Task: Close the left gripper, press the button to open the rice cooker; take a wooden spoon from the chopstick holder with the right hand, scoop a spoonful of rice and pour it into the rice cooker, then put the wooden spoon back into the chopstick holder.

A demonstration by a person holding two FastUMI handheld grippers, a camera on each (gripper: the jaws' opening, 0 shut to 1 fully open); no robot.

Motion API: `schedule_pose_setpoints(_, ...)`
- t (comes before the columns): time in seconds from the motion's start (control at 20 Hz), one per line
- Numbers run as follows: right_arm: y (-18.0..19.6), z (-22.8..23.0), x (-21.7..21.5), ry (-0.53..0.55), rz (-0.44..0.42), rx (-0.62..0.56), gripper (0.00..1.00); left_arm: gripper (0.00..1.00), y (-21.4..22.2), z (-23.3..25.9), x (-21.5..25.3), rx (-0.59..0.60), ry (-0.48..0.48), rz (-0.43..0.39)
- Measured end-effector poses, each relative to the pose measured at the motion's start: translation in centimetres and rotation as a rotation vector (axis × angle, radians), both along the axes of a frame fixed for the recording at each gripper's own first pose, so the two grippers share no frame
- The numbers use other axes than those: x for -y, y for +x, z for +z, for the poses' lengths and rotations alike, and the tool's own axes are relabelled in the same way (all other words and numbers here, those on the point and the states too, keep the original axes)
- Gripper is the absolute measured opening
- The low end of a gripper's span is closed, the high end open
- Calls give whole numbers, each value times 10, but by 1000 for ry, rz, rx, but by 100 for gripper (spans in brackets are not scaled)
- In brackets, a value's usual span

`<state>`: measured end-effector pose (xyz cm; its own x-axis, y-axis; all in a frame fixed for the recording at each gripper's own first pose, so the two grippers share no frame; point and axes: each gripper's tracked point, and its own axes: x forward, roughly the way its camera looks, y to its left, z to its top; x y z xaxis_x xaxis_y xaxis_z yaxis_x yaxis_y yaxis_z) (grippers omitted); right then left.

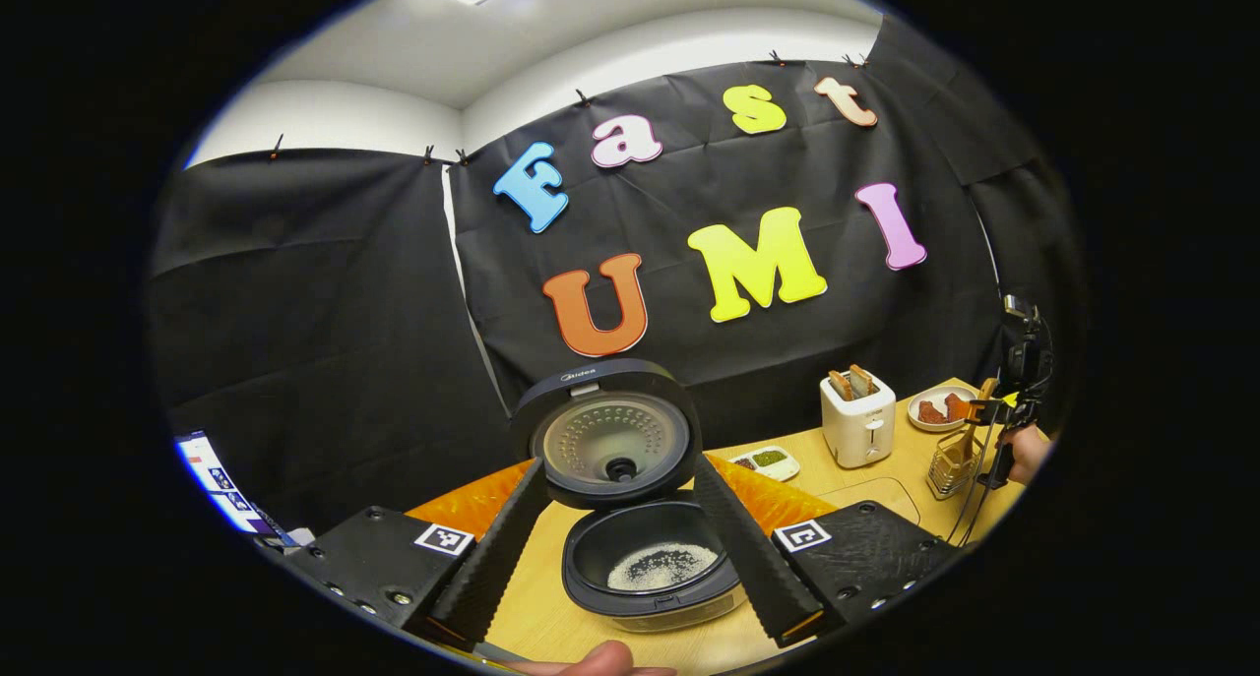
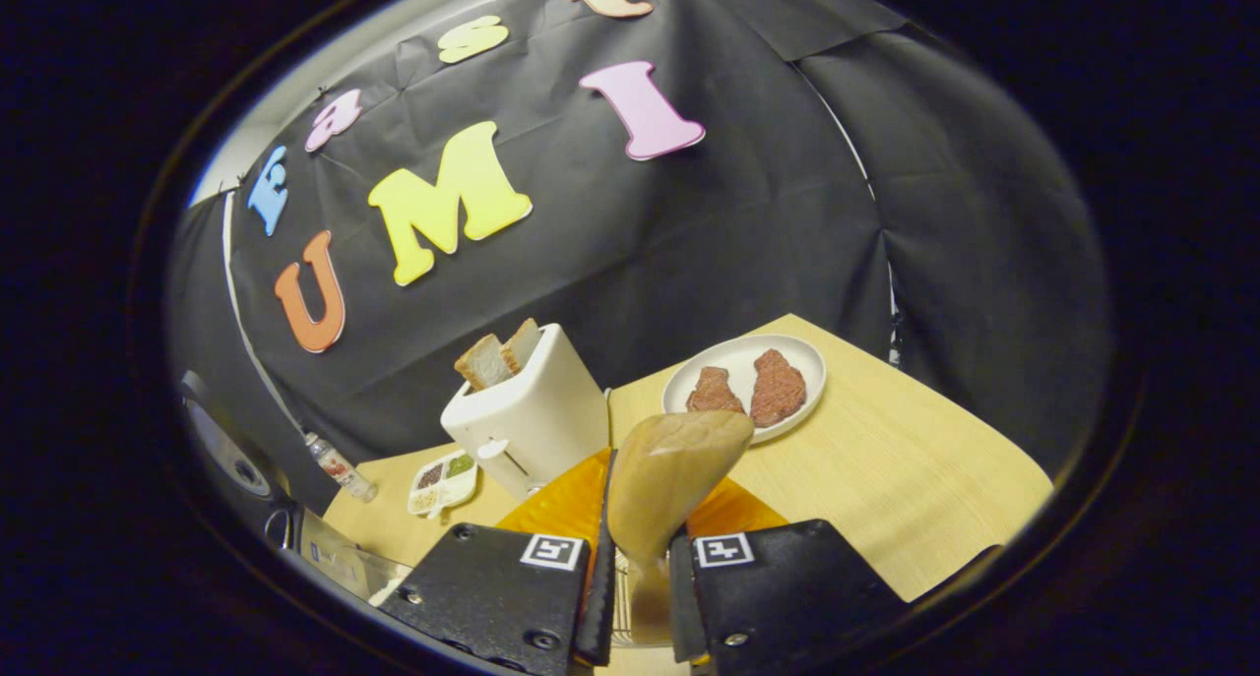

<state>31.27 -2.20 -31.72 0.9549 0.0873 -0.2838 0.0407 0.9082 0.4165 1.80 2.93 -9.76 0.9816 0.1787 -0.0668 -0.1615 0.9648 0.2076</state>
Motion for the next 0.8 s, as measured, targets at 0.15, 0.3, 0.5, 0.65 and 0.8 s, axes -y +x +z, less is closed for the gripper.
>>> schedule_pose_setpoints(0.15,-2,-2,3,-27,-11,-16,29,91,0,0,2,3,2,-3)
schedule_pose_setpoints(0.3,-5,-12,10,-86,-30,-59,77,95,-1,0,-1,4,6,-3)
schedule_pose_setpoints(0.5,-19,1,28,-178,-93,-61,95,95,-2,2,-7,4,2,2)
schedule_pose_setpoints(0.65,-39,28,31,-227,-90,-28,96,95,1,5,-13,8,-11,7)
schedule_pose_setpoints(0.8,-72,80,24,-277,-79,58,100,90,5,12,-19,18,-22,7)
